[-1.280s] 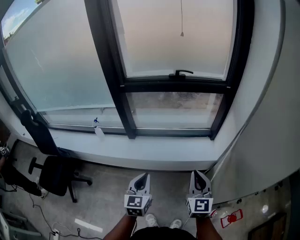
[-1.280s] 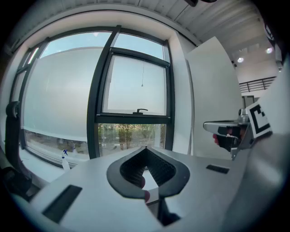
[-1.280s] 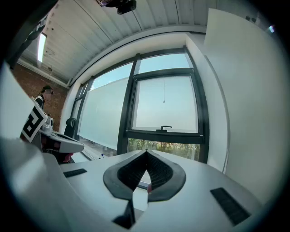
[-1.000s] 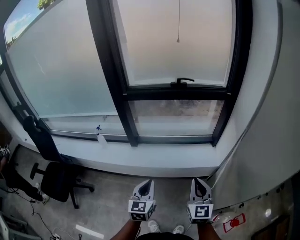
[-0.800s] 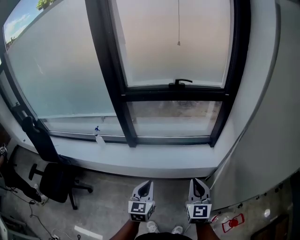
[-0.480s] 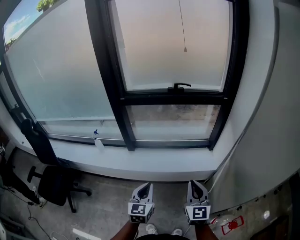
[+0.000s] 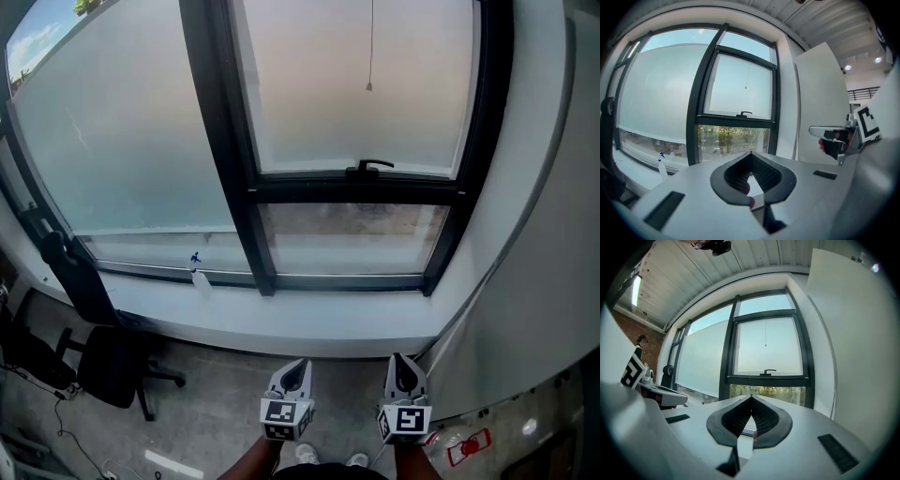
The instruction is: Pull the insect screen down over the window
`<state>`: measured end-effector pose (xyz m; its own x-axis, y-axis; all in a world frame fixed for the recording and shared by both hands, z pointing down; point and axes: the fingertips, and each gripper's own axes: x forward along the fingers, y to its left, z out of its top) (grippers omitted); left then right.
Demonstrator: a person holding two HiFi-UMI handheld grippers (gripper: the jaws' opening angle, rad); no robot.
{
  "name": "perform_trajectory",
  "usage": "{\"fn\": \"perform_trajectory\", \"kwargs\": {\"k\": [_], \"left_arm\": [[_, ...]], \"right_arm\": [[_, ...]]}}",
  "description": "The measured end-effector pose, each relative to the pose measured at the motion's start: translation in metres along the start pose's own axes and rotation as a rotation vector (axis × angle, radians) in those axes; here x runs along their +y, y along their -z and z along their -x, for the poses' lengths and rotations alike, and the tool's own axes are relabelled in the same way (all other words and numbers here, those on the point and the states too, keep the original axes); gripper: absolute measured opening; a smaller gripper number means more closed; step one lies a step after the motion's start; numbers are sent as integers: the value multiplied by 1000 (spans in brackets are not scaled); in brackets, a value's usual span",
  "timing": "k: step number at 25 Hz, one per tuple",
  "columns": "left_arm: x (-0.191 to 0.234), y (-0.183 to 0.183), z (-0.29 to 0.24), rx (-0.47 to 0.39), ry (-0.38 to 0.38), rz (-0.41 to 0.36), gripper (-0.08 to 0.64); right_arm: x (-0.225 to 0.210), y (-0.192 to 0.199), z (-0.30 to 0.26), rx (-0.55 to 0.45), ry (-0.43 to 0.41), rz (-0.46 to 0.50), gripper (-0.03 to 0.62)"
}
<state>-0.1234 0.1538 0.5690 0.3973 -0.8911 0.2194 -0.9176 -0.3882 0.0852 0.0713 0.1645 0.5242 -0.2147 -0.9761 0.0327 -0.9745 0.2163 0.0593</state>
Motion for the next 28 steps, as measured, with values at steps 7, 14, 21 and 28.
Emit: {"fn": "perform_trajectory", "kwargs": {"k": [7, 14, 21, 28], "left_arm": [[17, -5, -12, -32, 52, 2, 0], [40, -16, -16, -44, 57, 0, 0], [52, -30, -37, -38, 47, -7, 0], [52, -46, -85, -41, 35, -27, 0]], "right_arm": [[13, 4, -14, 26, 39, 39, 2], [25, 4, -26, 31, 59, 50, 2], [20, 0, -50, 23, 57, 66, 2], [-9, -5, -95, 6, 41, 82, 2]]}}
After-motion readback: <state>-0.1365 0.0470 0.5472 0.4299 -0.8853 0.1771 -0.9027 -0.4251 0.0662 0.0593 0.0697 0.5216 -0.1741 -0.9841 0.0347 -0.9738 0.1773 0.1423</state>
